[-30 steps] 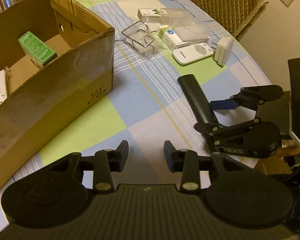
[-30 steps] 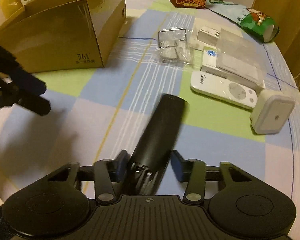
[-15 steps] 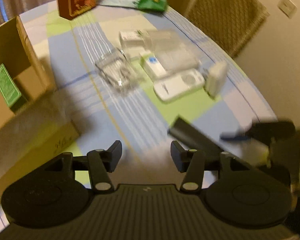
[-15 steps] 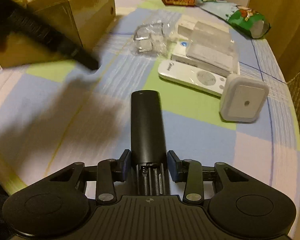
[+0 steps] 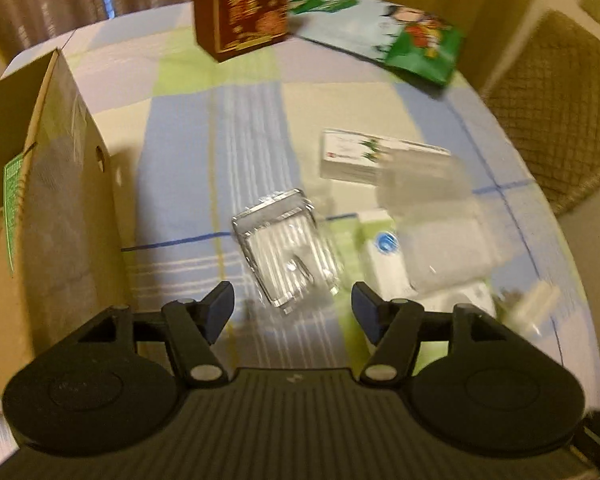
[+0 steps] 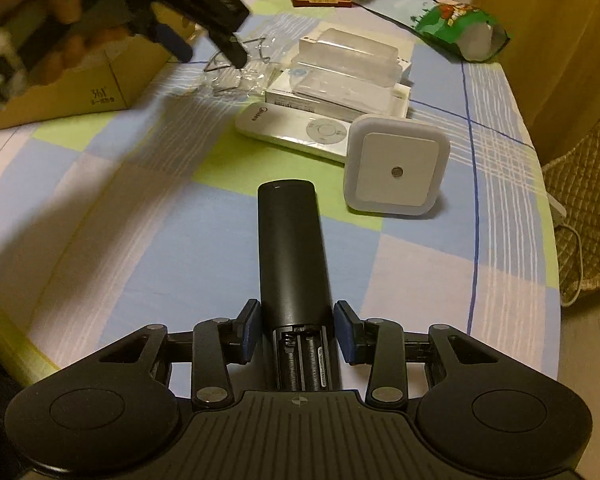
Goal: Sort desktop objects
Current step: 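Grasp the clear wire-framed plastic package with the left tool while the right tool holds the black remote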
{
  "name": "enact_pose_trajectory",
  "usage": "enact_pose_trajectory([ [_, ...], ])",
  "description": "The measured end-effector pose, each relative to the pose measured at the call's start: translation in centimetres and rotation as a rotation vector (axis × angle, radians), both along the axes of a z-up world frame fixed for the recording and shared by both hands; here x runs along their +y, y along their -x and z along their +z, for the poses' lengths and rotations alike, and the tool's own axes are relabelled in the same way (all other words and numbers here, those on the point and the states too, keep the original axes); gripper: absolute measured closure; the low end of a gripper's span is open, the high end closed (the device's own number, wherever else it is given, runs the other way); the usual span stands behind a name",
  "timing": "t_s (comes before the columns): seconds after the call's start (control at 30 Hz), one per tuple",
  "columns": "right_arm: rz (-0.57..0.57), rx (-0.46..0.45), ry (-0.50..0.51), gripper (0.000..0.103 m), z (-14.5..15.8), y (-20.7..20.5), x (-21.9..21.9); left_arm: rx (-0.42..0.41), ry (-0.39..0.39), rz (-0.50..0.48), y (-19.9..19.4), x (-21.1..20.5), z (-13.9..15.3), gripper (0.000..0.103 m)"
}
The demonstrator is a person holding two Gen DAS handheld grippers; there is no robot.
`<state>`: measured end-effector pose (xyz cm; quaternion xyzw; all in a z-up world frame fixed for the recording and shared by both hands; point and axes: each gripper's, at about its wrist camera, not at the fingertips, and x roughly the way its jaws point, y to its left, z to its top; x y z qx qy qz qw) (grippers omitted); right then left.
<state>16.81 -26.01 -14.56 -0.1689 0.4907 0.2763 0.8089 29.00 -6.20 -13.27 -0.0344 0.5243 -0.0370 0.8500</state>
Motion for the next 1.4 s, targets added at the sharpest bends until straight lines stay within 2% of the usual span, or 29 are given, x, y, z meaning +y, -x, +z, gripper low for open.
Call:
enact_pose_trajectory([
  [0.1,0.024,-0.008,-0.005,0.065,0.0,0.0,-0.2,0.017,0.003,0.027,-0.7,0.1,-1.0,0.045],
  [0.13,0.032,-0.007,-0.003,0.065,0.0,-0.1,-0.2,0.023,0.004,0.035,-0.9,0.1,-1.4,0.060],
  [0.17,0.040,-0.006,0.000,0.065,0.0,-0.1,-0.1,0.029,0.005,0.042,-1.1,0.1,-1.7,0.065],
  [0.27,0.052,0.007,0.006,0.065,0.0,-0.4,0.0,0.041,0.008,0.065,-1.5,0.3,-2.5,0.070],
  [0.33,0.044,0.017,0.000,0.065,0.0,-0.6,-0.1,0.031,0.013,0.088,-1.0,0.5,-2.0,0.071],
  [0.4,0.013,0.051,-0.038,0.066,0.1,-1.1,-0.6,0.011,0.026,0.110,-0.4,0.9,-1.1,0.073],
  [0.53,-0.127,0.218,-0.221,0.066,0.4,-3.5,-2.9,-0.041,0.068,0.136,0.7,1.7,1.3,0.073],
  [0.6,-0.177,0.267,-0.293,0.066,0.6,-4.2,-3.7,-0.067,0.091,0.137,1.3,2.0,2.7,0.073],
  [0.73,-0.237,0.322,-0.401,0.066,1.4,-5.0,-4.7,-0.119,0.133,0.132,2.4,2.8,5.3,0.073],
  [0.8,-0.245,0.335,-0.407,0.066,1.6,-5.3,-4.6,-0.139,0.148,0.126,3.1,3.3,6.5,0.073],
  [0.9,-0.211,0.301,-0.329,0.066,1.2,-5.1,-3.2,-0.159,0.158,0.122,4.0,4.3,7.8,0.073],
  [1.03,-0.085,0.172,-0.140,0.065,0.8,-3.4,-0.2,-0.170,0.170,0.117,5.2,5.5,8.9,0.073],
  [1.23,0.039,0.036,0.045,0.065,0.0,-1.4,2.8,-0.183,0.184,0.086,7.0,6.2,9.9,0.073],
  [1.33,0.002,0.059,0.013,0.066,-0.2,-1.7,2.5,-0.180,0.187,0.071,7.4,6.3,9.9,0.073],
  [1.4,-0.075,0.103,-0.064,0.066,-0.1,-2.5,1.6,-0.180,0.188,0.064,7.6,6.3,10.0,0.073],
])
